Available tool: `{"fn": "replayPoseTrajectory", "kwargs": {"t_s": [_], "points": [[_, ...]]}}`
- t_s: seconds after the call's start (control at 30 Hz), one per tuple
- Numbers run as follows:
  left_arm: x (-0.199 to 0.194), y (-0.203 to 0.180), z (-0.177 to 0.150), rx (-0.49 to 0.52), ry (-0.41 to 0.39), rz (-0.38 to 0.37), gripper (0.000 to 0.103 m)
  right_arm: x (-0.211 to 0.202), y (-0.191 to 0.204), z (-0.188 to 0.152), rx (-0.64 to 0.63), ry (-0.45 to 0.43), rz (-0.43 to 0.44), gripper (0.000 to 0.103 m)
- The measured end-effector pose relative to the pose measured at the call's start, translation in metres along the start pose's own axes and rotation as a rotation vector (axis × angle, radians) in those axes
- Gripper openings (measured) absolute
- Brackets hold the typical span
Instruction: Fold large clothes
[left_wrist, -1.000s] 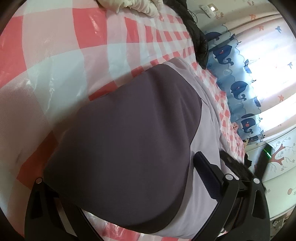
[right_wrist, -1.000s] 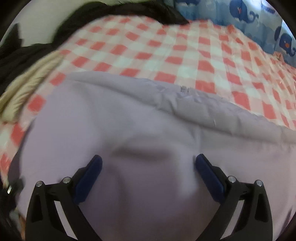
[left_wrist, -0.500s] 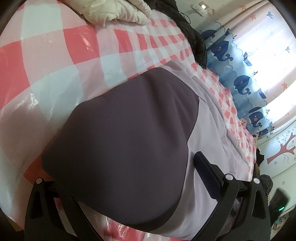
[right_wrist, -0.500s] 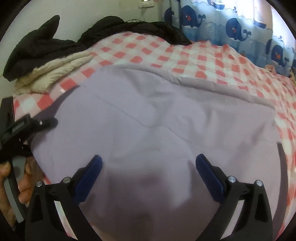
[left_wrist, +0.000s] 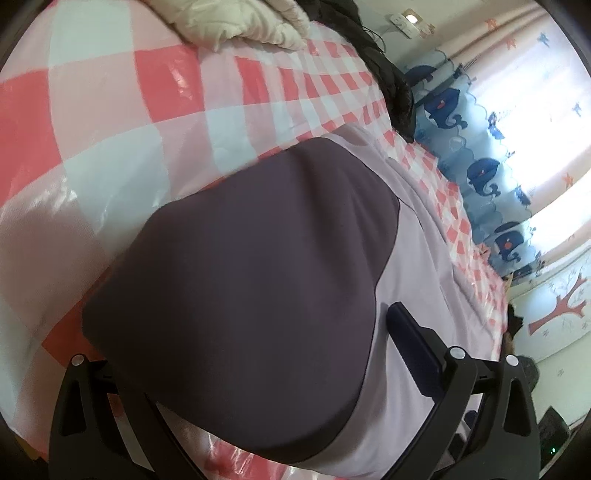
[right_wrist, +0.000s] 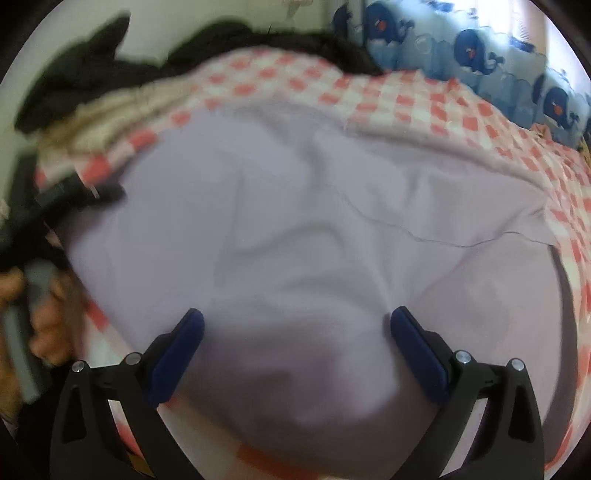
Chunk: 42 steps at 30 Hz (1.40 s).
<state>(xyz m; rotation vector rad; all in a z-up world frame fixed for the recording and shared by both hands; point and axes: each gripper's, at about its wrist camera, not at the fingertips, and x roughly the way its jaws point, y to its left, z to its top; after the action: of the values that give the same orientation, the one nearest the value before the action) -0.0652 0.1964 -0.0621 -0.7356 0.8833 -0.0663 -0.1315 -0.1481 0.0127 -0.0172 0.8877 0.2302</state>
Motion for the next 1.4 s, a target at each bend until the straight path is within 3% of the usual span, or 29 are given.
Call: {"fn": "replayPoseTrajectory", "kwargs": {"t_s": [0.07,0.17,0.3,0.37,0.43,0.5,0.7,0.9,1.0,1.07,1.3,1.4], "points": [[0.001,0.001,0.0,-0.007,-0.003,0.001,0.095,-0.005,-0.004,0.002,0.034,-0.022,-0.004,0.097],[-0.001,0.001,-0.001,-0.008,-0.008,-0.004,0.095,0.025,-0.004,-0.005,0.0,0.058,-0.026,0.098],[-0.001,0.006,0.0,-0.04,0.002,-0.019,0.095,0.024,-0.002,-0.008,-0.008,0.057,-0.022,0.098],[0.0,0.008,0.001,-0.061,0.005,-0.026,0.095,0.008,-0.004,-0.007,0.011,-0.001,-0.006,0.098],[0.0,0.007,0.001,-0.061,0.002,-0.021,0.095,0.0,-0.007,-0.009,0.008,-0.042,-0.045,0.098],[-0.001,0.0,-0.001,-0.038,-0.009,-0.001,0.095,0.014,-0.015,-0.015,0.022,0.002,-0.026,0.098],[-0.011,-0.031,-0.008,0.084,-0.057,0.129,0.095,0.017,-0.02,-0.025,0.003,-0.038,-0.001,0.098],[-0.029,-0.062,-0.019,0.207,-0.135,0.193,0.095,0.011,-0.027,-0.029,0.009,-0.096,0.03,0.098],[-0.035,-0.068,-0.018,0.219,-0.146,0.201,0.095,-0.012,-0.033,-0.018,0.091,-0.207,0.074,0.098],[-0.036,-0.071,-0.019,0.235,-0.157,0.21,0.095,-0.019,-0.03,-0.004,0.078,-0.258,0.027,0.098],[-0.041,-0.08,-0.023,0.266,-0.174,0.197,0.095,0.015,-0.019,0.078,0.058,-0.194,-0.02,0.098],[-0.041,-0.079,-0.023,0.283,-0.171,0.19,0.095,0.055,-0.023,0.107,0.072,-0.108,-0.039,0.098]]}}
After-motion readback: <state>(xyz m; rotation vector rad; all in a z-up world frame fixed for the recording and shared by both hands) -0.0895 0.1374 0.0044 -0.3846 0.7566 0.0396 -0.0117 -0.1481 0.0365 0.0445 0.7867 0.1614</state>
